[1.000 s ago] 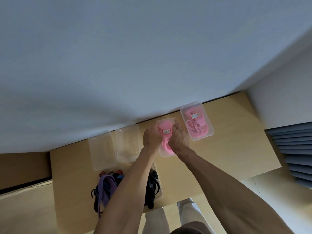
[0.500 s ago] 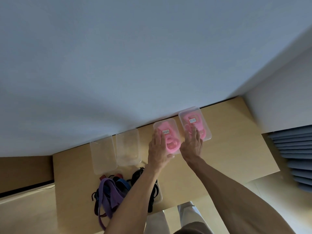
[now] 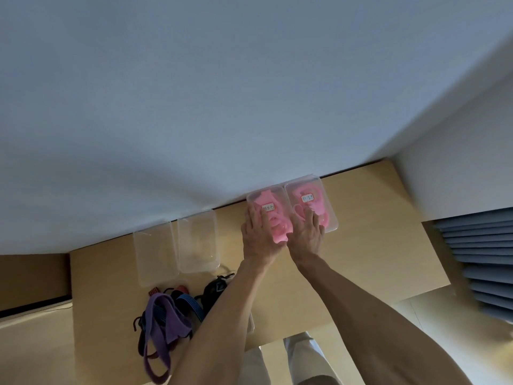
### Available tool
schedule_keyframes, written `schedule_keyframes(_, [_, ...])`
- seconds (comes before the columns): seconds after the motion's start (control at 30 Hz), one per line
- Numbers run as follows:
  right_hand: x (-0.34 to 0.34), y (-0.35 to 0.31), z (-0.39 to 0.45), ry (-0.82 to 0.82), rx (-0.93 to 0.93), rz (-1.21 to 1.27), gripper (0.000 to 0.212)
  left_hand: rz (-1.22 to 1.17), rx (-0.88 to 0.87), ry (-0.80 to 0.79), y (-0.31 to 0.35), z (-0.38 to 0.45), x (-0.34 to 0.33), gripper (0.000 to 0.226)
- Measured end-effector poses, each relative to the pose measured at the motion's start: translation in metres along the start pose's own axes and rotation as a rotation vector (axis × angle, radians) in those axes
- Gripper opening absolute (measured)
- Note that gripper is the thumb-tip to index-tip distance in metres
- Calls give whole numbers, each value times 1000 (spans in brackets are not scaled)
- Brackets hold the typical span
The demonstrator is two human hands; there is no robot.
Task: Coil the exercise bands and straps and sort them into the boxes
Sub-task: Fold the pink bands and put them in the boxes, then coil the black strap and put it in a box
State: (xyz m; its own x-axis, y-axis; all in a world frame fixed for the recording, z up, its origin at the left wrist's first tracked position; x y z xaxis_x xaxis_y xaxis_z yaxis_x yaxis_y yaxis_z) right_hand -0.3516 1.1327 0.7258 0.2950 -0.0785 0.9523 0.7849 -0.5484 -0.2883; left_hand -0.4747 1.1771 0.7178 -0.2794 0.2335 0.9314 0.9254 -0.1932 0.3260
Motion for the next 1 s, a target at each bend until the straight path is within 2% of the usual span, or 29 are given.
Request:
schedule_keyframes(0.13, [6,-6,-10,-38,29,-31,54,-27,-44,10,-6,-13,30,81])
schedule_keyframes(0.23, [20,-26,-31,-7,45,73,38,-75,90,131,-31,-35,62,40])
schedule_keyframes(0.3, [18,-43,-53,-85,48,138,38,-99,203,187,-56,-59,77,25])
schedule_keyframes(0.4, [5,-57,-88,-260,-48,178,36,-107,349,218,-94,-97,90,17])
schedule_keyframes(0.5, [-12,-68,-125,-438,-129,189,39,-105,451,178,-132,-127,92,13])
schedule_keyframes(0.7, [-47,-88,-178,-550,-201,138,36,-98,367,-151,-169,-144,59,32])
schedule_keyframes(0.8, [-60,-94,-192,-496,-289,120,32,-70,307,-180,-178,-138,44,32])
schedule_keyframes(1.0, [-63,-100,-204,-223,-411,96,27,-91,122,-199,-180,-133,36,20])
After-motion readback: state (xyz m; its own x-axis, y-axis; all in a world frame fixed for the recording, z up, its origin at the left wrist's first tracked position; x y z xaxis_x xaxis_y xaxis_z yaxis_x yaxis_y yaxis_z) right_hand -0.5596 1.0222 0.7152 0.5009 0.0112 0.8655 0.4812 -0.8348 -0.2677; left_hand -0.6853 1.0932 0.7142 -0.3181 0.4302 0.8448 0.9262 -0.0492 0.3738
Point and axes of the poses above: each hand's wrist, its own z-axis towards the middle knuckle, its own x-axis out of the back of the hand, y = z × x, the point moved 9 cm from there along z, towards the middle knuckle, and after that the axes turned 14 degrees about y, right-handed, at the moved point
